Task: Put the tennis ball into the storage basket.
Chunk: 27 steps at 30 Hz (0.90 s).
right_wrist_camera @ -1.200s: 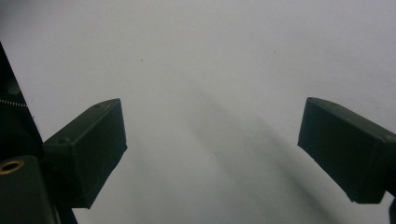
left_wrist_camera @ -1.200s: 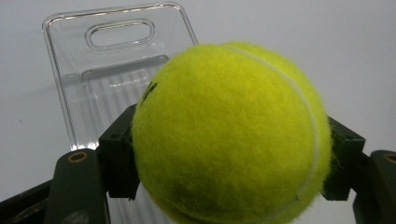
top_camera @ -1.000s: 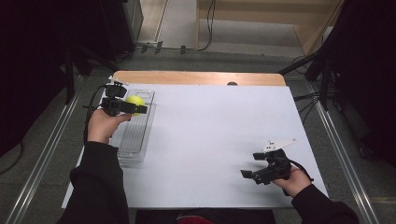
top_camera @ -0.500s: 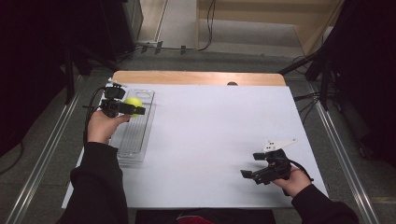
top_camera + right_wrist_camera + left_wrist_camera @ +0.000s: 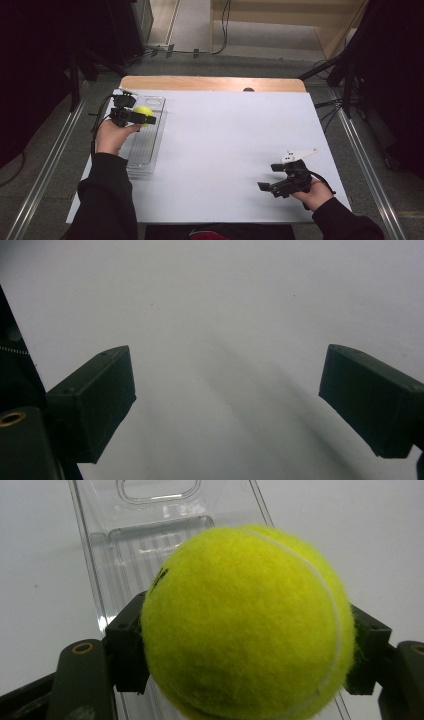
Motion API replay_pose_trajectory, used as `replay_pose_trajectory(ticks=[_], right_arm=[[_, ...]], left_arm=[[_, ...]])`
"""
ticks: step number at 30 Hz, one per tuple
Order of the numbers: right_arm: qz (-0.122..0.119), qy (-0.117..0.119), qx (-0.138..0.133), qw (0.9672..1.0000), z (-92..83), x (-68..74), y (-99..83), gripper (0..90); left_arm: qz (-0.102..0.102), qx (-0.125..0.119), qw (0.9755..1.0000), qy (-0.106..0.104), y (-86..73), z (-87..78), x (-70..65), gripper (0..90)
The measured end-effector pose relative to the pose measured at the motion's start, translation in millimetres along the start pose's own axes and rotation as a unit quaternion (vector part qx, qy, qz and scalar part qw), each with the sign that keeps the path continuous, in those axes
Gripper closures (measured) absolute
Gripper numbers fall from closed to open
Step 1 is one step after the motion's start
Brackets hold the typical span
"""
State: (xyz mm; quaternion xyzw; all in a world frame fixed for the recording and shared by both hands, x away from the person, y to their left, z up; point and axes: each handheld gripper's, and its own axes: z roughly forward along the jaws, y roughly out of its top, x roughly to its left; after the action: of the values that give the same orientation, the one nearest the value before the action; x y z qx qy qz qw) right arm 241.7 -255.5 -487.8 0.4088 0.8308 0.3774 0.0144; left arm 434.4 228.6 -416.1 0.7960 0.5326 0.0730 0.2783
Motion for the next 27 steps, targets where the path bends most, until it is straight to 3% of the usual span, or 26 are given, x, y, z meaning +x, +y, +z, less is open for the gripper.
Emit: replay_pose_trajectory(ticks=[27], right_arm=[[-0.001,0.000,0.001,1.0000,0.1,0.1,0.0,6.0]], left_arm=[[-0.006,0.016,0.9998,0.014,-1.1,8.9,-0.2,25.2]])
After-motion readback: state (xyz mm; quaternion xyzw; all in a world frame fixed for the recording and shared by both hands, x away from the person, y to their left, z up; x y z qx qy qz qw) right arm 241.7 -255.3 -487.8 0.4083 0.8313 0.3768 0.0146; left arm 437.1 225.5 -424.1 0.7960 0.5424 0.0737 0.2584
